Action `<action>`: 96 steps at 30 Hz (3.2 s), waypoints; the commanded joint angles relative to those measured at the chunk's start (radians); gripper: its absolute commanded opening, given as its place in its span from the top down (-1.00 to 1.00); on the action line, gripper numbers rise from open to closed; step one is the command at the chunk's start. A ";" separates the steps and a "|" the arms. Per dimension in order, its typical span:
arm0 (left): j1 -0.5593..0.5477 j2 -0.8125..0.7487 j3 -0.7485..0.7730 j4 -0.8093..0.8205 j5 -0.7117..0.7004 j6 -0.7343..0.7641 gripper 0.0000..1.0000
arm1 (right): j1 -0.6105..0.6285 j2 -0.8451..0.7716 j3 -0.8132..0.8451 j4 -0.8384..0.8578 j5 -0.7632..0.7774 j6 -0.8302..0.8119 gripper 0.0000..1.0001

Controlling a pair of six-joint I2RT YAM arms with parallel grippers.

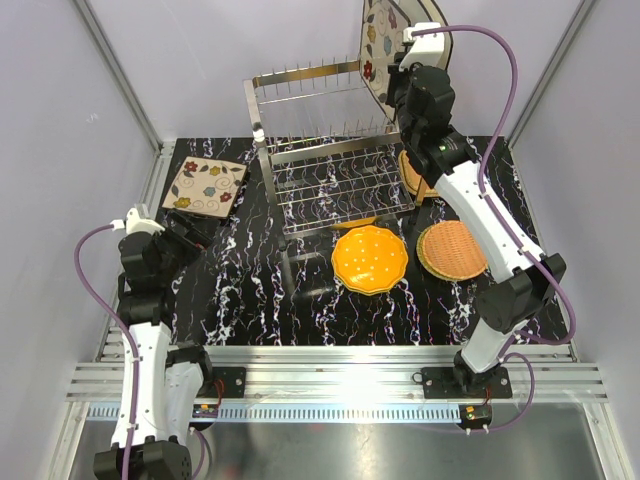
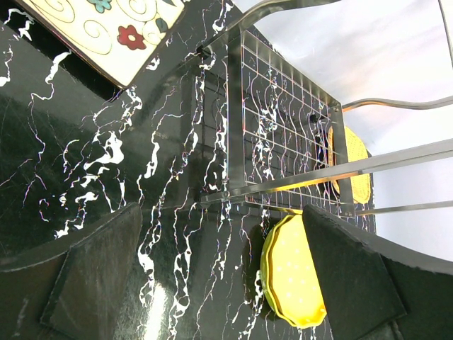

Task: Unload the plates from the dish rack
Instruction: Grab a plate with the right arm, then pass the plate from the right arm to the left

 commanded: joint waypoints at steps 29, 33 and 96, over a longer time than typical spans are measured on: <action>0.000 -0.040 0.074 0.105 0.098 -0.058 -0.98 | -0.014 -0.057 0.226 0.306 -0.026 0.025 1.00; 0.000 -0.043 0.084 0.109 0.110 -0.067 -0.98 | -0.020 -0.057 0.232 0.265 -0.026 0.066 1.00; -0.374 0.341 0.438 0.651 0.218 -0.379 -0.98 | -0.056 -0.224 0.384 -0.360 -0.569 0.828 1.00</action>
